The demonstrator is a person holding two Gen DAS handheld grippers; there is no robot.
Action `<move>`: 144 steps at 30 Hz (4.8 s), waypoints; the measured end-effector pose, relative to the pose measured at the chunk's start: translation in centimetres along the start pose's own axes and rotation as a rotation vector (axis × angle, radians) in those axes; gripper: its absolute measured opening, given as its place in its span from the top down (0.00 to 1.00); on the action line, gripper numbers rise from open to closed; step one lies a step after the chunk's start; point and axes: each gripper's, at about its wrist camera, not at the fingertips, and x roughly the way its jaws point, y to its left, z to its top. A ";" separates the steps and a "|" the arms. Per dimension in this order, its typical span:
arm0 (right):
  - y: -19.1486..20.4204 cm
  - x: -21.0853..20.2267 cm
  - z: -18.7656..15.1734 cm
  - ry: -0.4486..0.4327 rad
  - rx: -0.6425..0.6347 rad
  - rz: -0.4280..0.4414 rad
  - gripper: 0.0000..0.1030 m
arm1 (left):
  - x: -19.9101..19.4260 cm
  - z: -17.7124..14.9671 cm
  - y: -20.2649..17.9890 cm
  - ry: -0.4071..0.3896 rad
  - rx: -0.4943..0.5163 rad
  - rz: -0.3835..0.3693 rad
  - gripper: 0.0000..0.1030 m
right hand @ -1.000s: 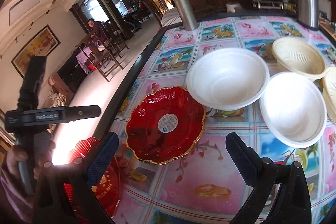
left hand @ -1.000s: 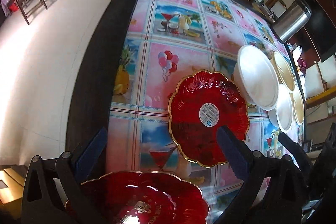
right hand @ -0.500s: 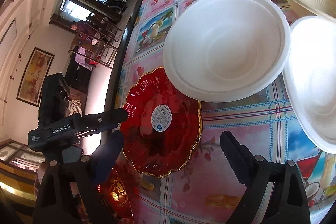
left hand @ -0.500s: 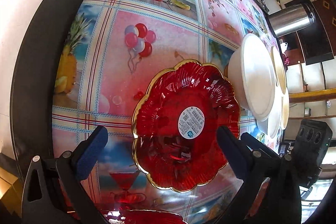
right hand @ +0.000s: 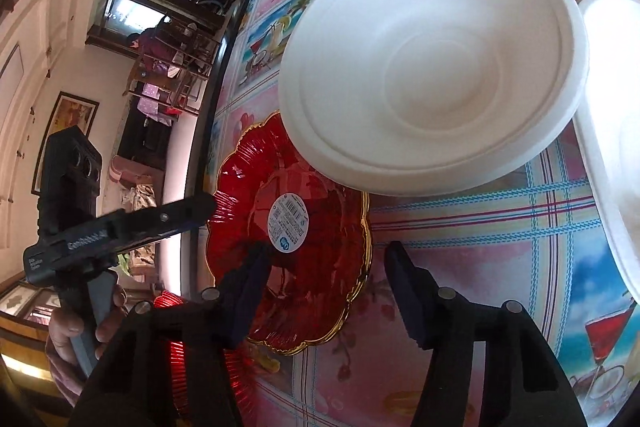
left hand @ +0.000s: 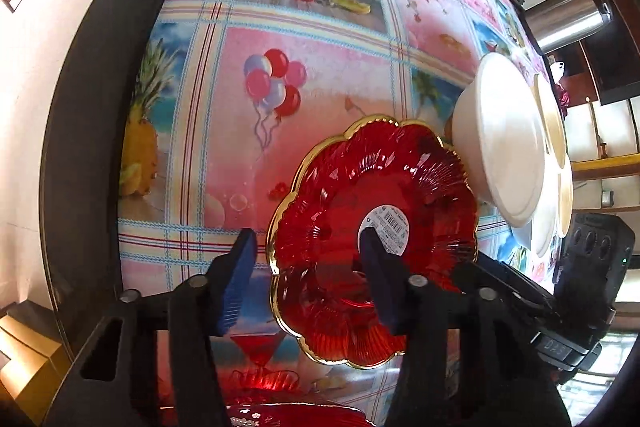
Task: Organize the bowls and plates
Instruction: 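Roll the left tool and close it on the red plate rim, then lift the small red plate onto the large red wedding plate, open left tool, then move the left tool over to the white foam plate, then close the left tool on the white foam plate rim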
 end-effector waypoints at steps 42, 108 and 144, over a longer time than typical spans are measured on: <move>11.1 -1.0 -13.8 0.063 -0.278 0.042 0.93 | -10.0 -20.0 6.4 -0.115 0.014 0.256 0.82; -16.0 -21.5 -3.3 -0.361 0.084 0.135 0.41 | 0.1 -8.5 -20.9 -0.284 0.062 -0.100 0.28; -19.3 -17.0 -1.7 -0.389 0.169 0.127 0.64 | 3.1 -5.9 -21.5 -0.279 0.004 -0.173 0.70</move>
